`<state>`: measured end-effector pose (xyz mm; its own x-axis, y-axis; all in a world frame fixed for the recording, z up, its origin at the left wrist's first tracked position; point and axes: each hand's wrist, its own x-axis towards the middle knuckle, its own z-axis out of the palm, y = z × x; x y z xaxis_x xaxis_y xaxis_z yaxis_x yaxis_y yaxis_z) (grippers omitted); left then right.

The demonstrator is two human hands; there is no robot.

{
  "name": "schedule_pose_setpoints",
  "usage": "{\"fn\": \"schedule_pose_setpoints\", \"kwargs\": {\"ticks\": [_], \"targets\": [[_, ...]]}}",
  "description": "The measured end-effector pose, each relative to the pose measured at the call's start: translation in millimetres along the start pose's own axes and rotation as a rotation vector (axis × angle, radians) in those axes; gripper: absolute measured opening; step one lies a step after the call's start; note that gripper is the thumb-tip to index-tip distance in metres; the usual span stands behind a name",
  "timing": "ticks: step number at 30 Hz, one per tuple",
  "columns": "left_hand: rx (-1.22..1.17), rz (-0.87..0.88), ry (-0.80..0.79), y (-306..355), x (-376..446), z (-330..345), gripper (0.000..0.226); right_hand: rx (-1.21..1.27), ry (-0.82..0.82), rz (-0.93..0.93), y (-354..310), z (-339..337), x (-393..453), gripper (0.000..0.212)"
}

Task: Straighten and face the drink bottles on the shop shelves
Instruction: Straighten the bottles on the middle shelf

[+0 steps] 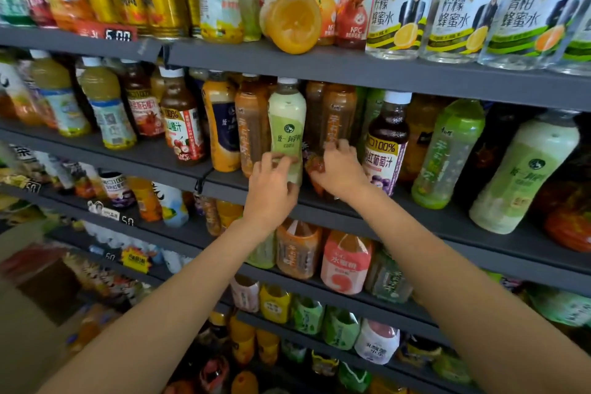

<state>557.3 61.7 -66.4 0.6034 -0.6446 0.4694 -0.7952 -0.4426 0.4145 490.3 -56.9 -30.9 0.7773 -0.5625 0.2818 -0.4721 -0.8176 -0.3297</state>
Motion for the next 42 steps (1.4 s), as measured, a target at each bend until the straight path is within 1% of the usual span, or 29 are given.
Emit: {"fn": "schedule_pose_setpoints", "kwargs": {"ticks": [2, 4, 6, 7, 10, 14, 17, 19, 21, 23, 25, 27, 30, 33, 36, 40, 42], "targets": [[0.012, -0.03, -0.02, -6.5, 2.5, -1.6, 0.049, -0.067, -0.193, 0.1, -9.5, -3.2, 22.2, 0.048], [0.026, -0.032, -0.101, -15.0, 5.5, -2.8, 0.053, -0.107, -0.333, 0.148, -15.4, 1.1, 32.1, 0.043], [0.011, 0.014, -0.22, -24.9, 9.5, -3.9, 0.058, -0.151, -0.391, 0.202, -15.3, 11.0, 33.5, 0.046], [-0.011, 0.045, -0.27, -29.8, 12.3, -4.9, 0.06, -0.169, -0.368, 0.237, -15.4, 15.3, 32.4, 0.047], [-0.062, 0.128, -0.378, -41.7, 20.4, -6.5, 0.064, -0.189, -0.194, 0.35, -17.5, 26.4, 23.7, 0.047], [-0.057, 0.179, -0.417, -50.0, 30.4, -12.4, 0.063, -0.115, 0.094, 0.419, -17.5, 39.2, 4.5, 0.054], [0.005, 0.235, -0.432, -58.1, 36.0, -19.3, 0.061, 0.073, 0.271, 0.461, -14.5, 42.6, -14.4, 0.062], [0.07, 0.28, -0.413, -64.6, 38.9, -22.8, 0.061, 0.218, 0.409, 0.485, -12.2, 47.0, -26.8, 0.062], [0.109, 0.31, -0.417, -69.2, 41.0, -25.2, 0.061, 0.424, 0.521, 0.492, -11.4, 55.1, -36.9, 0.059], [0.13, 0.324, -0.415, -69.5, 41.1, -26.9, 0.061, 0.627, 0.623, 0.453, -16.8, 65.4, -42.9, 0.056], [0.14, 0.328, -0.41, -68.2, 40.7, -27.7, 0.061, 0.752, 0.681, 0.453, -24.0, 72.8, -42.3, 0.062], [0.155, 0.33, -0.405, -67.8, 40.2, -27.8, 0.062, 0.781, 0.685, 0.456, -26.2, 75.2, -34.2, 0.066], [0.174, 0.344, -0.412, -68.3, 39.7, -28.9, 0.063, 0.69, 0.611, 0.411, -22.3, 73.1, -17.0, 0.064], [0.187, 0.338, -0.42, -69.0, 36.7, -26.9, 0.066, 0.619, 0.522, 0.439, -21.0, 68.6, -3.5, 0.065], [0.195, 0.334, -0.426, -68.3, 34.6, -25.8, 0.07, 0.611, 0.502, 0.472, -23.1, 62.9, 0.4, 0.064], [0.192, 0.331, -0.439, -68.8, 32.8, -25.0, 0.071, 0.59, 0.451, 0.481, -22.5, 52.7, -8.2, 0.055], [0.199, 0.315, -0.436, -66.8, 31.5, -24.5, 0.07, 0.521, 0.382, 0.494, -21.8, 45.5, -9.7, 0.055]]}}
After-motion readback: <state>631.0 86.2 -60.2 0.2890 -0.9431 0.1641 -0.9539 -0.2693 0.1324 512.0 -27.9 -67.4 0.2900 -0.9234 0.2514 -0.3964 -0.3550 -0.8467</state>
